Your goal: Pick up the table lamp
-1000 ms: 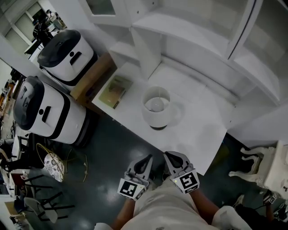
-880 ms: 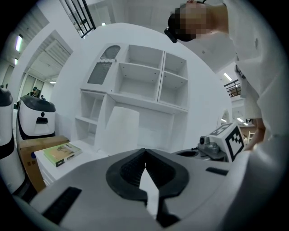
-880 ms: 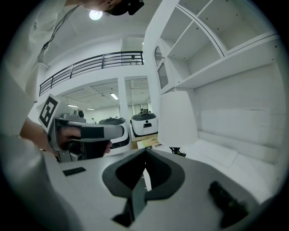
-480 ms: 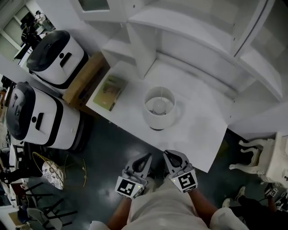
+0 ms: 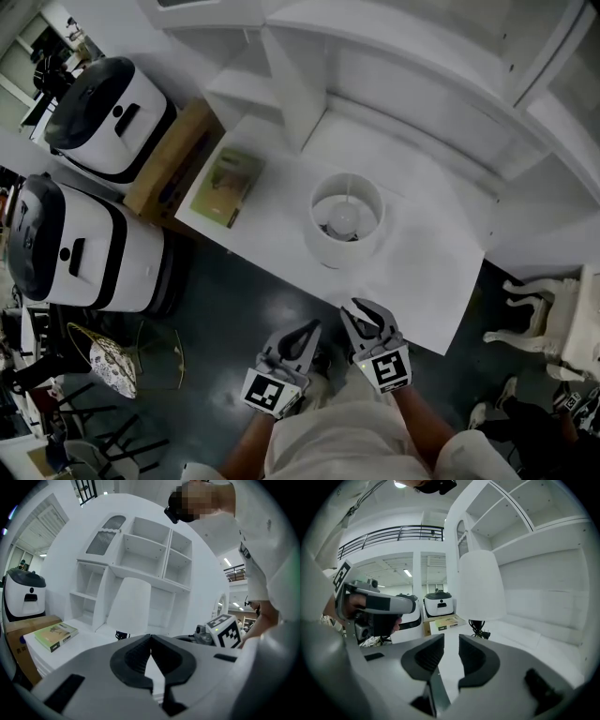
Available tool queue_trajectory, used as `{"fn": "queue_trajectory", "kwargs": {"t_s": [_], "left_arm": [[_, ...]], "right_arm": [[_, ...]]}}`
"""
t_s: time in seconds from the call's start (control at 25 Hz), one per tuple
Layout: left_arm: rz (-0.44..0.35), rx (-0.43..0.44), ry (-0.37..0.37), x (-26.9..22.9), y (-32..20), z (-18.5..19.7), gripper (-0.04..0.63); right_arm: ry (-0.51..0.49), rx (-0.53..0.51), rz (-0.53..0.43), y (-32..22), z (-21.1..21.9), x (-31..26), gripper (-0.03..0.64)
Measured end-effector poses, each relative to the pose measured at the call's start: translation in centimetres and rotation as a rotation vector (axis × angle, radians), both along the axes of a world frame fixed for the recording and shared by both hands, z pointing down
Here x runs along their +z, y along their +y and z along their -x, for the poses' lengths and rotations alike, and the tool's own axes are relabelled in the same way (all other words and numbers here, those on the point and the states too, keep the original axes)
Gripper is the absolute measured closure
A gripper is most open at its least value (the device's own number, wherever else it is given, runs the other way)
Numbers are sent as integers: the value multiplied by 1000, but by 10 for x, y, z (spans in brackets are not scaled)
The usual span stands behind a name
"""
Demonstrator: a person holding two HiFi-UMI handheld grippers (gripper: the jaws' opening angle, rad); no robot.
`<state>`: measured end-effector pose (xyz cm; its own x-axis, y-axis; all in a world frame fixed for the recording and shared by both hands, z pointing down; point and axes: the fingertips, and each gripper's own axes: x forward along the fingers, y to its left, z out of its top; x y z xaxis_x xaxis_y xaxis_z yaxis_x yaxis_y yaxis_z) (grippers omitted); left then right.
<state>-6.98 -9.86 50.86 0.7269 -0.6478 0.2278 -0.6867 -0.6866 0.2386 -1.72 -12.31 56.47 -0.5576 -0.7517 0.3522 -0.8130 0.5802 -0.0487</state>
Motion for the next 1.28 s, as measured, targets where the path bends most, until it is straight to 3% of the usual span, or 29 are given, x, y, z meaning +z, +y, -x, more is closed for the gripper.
{"fn": "queue_trajectory", "kwargs": {"t_s": [0.44,0.68,1.28], "left_arm": [[18,-4,9,15,-4,12,584],[19,6,9,20,-2,15,584],[43,-3,10,35,-3,27,584]], "right_arm": [[12,67,-31,-28,1,33,456],[18,81,-70,-40,4,44,385],[23,170,-54,-86,-6,80,296]]}}
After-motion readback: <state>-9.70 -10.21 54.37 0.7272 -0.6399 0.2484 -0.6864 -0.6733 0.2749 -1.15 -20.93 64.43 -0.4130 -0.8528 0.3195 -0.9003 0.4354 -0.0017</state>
